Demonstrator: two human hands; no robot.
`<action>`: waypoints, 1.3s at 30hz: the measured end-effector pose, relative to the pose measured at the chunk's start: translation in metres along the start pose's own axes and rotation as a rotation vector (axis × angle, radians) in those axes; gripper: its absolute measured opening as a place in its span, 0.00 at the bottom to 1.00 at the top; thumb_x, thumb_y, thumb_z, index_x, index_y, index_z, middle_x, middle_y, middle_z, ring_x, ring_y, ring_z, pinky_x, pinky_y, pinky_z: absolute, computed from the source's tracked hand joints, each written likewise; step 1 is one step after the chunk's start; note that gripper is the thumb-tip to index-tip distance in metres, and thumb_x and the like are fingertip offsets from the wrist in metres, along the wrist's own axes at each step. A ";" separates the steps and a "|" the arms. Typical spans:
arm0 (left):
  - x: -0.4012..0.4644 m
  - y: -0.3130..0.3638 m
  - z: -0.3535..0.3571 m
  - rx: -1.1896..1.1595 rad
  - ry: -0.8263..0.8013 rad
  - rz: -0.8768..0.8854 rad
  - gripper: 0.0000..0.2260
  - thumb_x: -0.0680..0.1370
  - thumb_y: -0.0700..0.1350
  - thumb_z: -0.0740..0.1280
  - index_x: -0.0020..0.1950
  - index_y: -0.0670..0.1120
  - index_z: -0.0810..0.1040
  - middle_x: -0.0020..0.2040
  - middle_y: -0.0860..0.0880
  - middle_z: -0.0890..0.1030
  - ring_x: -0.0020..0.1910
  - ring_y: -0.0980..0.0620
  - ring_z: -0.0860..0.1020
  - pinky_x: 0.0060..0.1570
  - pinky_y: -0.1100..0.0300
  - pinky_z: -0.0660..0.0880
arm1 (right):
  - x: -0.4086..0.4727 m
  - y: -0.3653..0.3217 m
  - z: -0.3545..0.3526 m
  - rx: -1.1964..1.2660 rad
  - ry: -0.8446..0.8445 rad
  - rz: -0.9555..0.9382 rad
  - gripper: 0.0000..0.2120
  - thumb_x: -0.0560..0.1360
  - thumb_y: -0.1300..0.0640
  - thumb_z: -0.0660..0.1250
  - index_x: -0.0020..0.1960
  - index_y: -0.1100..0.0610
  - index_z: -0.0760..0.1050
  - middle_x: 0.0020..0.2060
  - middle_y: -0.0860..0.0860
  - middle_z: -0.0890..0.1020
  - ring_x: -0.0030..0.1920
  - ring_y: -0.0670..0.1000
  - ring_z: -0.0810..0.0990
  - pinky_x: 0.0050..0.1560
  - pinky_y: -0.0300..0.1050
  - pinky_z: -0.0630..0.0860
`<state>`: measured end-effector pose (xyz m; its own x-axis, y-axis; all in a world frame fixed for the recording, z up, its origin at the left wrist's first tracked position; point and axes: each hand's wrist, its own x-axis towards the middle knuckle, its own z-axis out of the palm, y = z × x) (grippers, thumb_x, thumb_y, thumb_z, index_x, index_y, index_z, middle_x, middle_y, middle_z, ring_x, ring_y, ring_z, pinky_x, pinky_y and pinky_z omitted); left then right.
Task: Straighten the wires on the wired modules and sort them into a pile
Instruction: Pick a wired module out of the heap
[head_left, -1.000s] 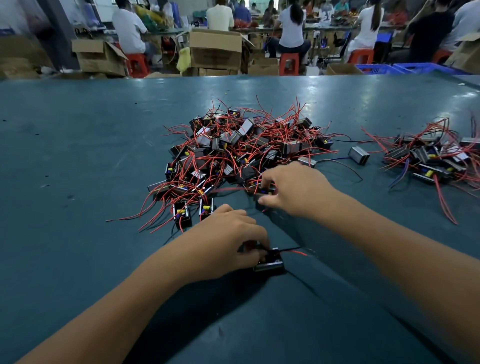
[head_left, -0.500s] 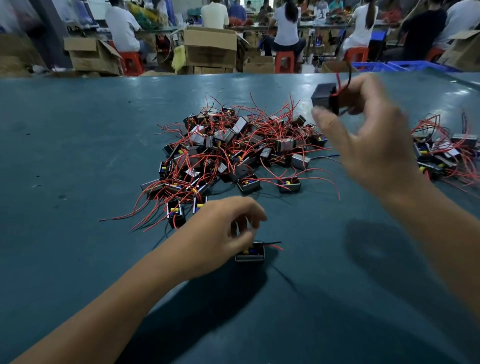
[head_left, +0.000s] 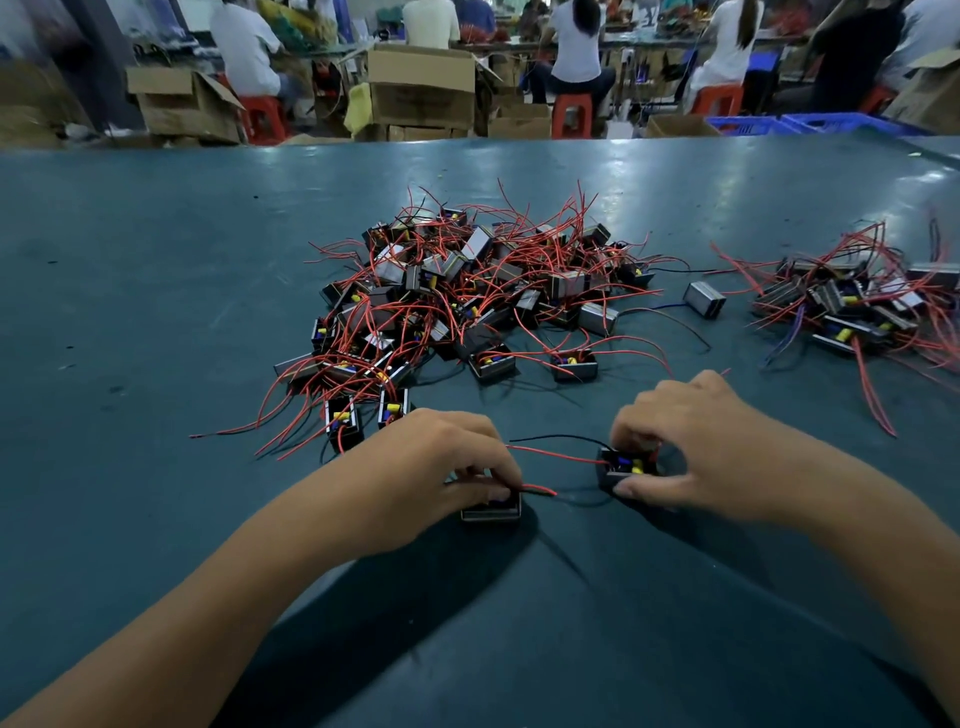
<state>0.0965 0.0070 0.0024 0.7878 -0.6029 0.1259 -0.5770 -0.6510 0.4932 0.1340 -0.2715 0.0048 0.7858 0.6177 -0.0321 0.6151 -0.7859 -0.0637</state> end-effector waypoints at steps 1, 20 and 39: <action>0.000 0.001 0.000 0.007 0.003 0.004 0.05 0.78 0.42 0.72 0.53 0.50 0.85 0.48 0.56 0.80 0.45 0.58 0.79 0.49 0.58 0.76 | -0.001 0.001 0.000 -0.005 0.015 -0.009 0.17 0.72 0.31 0.63 0.51 0.42 0.72 0.47 0.38 0.74 0.54 0.42 0.69 0.60 0.46 0.59; -0.001 0.008 0.005 0.162 0.015 -0.033 0.02 0.78 0.41 0.69 0.49 0.47 0.79 0.42 0.57 0.76 0.42 0.57 0.73 0.41 0.69 0.67 | -0.001 -0.023 0.009 0.709 0.644 0.012 0.07 0.77 0.62 0.65 0.54 0.55 0.78 0.47 0.46 0.83 0.49 0.45 0.83 0.49 0.28 0.73; 0.001 0.004 0.012 0.074 0.092 -0.074 0.07 0.78 0.44 0.72 0.51 0.48 0.75 0.41 0.58 0.80 0.36 0.64 0.73 0.35 0.72 0.66 | -0.007 -0.048 0.025 0.573 0.450 -0.156 0.26 0.69 0.38 0.71 0.64 0.43 0.69 0.42 0.41 0.79 0.39 0.41 0.77 0.41 0.29 0.69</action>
<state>0.0925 -0.0014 -0.0061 0.8434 -0.5091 0.1715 -0.5280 -0.7268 0.4393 0.0974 -0.2377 -0.0169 0.7184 0.5520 0.4233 0.6882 -0.4749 -0.5485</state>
